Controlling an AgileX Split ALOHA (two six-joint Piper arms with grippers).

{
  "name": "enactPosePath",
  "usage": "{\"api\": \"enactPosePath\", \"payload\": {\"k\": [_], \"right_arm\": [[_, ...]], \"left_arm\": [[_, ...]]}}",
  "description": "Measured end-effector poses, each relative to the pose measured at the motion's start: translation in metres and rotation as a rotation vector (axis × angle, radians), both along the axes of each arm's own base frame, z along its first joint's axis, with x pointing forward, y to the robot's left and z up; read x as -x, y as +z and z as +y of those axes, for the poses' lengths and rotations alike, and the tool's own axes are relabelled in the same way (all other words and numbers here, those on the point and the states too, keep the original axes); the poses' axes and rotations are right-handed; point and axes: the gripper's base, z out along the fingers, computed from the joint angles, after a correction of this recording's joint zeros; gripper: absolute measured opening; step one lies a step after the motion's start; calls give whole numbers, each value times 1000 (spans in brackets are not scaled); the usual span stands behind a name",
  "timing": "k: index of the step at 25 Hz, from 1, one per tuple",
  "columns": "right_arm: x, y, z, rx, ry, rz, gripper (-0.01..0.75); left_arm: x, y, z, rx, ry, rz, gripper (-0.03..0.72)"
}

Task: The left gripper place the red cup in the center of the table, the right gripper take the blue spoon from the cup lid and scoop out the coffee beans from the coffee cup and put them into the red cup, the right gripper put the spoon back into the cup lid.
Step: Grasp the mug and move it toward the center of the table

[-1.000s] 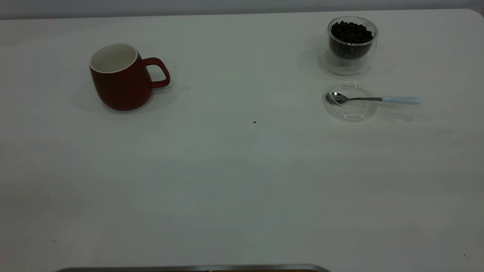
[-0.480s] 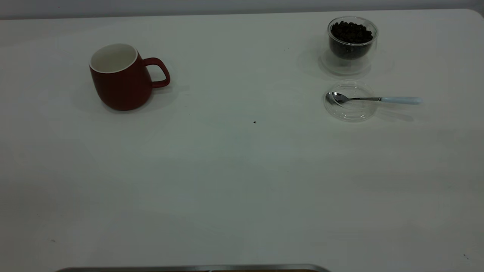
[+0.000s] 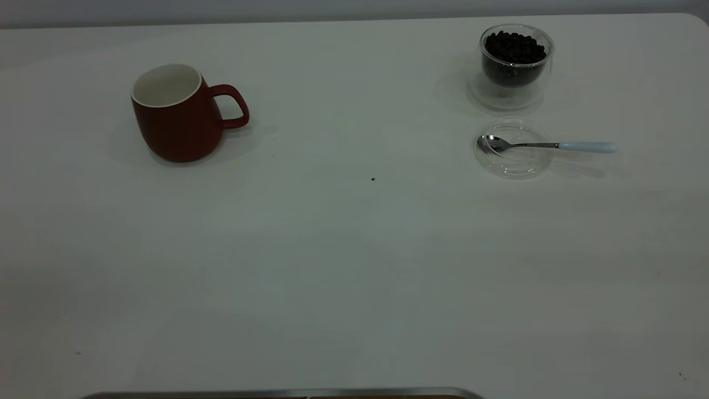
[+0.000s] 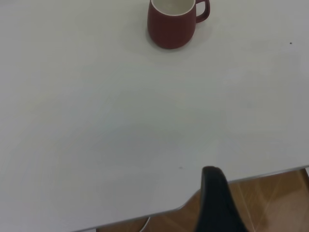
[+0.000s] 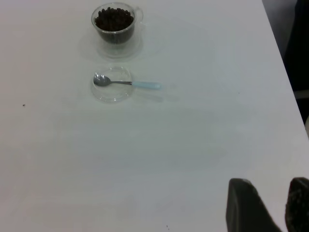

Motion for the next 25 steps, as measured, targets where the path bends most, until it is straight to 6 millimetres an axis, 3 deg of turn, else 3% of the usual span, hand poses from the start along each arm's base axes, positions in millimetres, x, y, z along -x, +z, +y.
{"api": "enactPosePath", "payload": {"k": [6,10,13,18,25], "right_arm": [[0,0,0,0,0,0,241],[0,0,0,0,0,0,241],[0,0,0,0,0,0,241],[0,0,0,0,0,0,241],[0,0,0,0,0,0,241]], "left_arm": [[0,0,3,-11,34,-1,516],[-15,5,18,-109,198,41,516],[-39,20,19,-144,229,31,510],[-97,43,9,-147,173,-46,468],[-176,43,-4,-189,96,15,460]]}}
